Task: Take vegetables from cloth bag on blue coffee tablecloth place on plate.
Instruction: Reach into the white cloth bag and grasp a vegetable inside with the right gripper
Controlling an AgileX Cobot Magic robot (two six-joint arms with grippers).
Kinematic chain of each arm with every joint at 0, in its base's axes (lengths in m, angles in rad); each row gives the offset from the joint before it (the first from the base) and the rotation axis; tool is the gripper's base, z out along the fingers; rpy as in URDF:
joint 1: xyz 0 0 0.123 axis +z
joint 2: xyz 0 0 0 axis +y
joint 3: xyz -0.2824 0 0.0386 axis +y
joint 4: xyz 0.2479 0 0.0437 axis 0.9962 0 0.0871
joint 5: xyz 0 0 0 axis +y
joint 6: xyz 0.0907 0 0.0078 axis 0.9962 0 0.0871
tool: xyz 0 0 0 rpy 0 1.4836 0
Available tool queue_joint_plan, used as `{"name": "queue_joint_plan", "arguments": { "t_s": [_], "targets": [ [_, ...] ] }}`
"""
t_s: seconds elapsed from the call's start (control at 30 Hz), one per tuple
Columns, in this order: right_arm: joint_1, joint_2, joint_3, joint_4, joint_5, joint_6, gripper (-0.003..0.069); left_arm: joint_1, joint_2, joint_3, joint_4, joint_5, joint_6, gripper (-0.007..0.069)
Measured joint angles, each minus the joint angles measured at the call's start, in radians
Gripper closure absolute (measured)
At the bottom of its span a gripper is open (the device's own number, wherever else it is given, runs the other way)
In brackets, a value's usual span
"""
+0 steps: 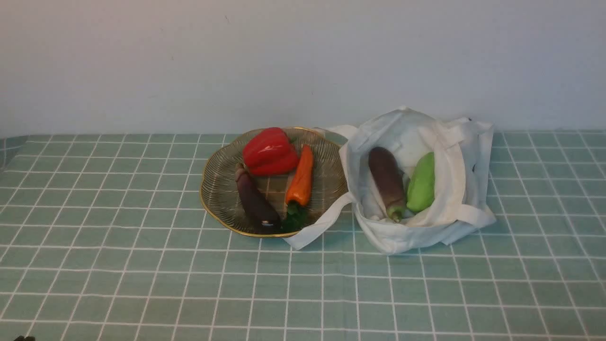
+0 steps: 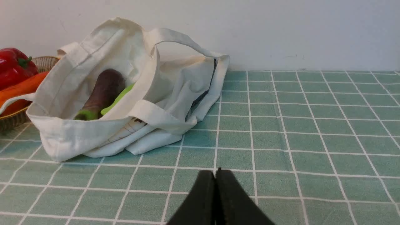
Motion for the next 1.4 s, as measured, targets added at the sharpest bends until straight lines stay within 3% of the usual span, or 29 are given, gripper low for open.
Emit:
{"name": "queue_joint_plan", "arguments": {
  "t_s": [1.4],
  "targets": [
    [0.000, 0.000, 0.000, 0.000, 0.000, 0.022, 0.0674, 0.000, 0.000, 0.000, 0.000, 0.000, 0.000, 0.0629]
  ]
}}
